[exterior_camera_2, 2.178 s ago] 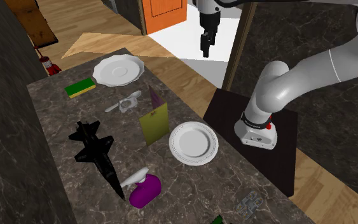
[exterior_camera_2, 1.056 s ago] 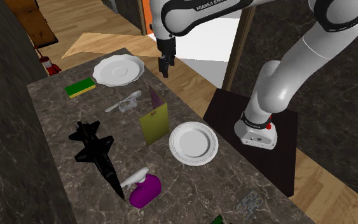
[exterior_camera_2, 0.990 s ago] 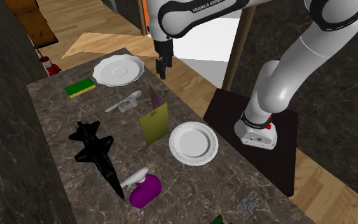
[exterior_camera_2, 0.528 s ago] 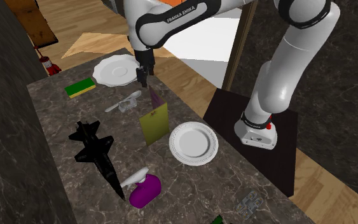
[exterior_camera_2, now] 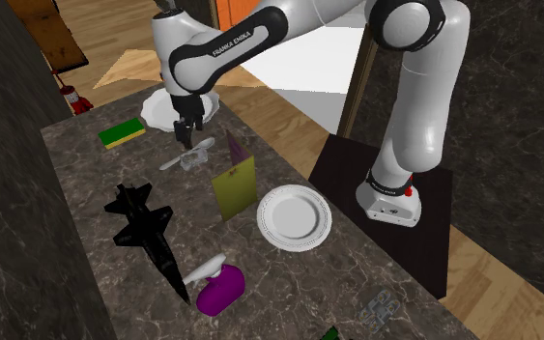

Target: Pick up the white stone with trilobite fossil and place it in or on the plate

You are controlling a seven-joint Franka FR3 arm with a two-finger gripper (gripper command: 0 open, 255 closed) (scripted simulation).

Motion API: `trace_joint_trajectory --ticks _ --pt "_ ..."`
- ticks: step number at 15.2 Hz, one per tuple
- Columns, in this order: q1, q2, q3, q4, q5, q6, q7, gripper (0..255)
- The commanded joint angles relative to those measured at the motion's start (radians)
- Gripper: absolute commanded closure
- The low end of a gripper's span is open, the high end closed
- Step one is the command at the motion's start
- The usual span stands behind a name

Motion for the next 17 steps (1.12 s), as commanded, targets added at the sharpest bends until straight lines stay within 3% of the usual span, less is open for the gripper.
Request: trace_joint_trajectory --ticks 1,2,10,17 --pt "0.012 0.067 0.01 0.071 0.001 0.006 0.004 0" --pt "0.017 0.097 0.013 0.104 0.001 0.006 0.006 0" --pt "0.026 0.143 0.016 0.066 0.001 0.092 0.006 0" --pt "0.026 0.143 0.016 0.066 0.001 0.091 0.005 0"
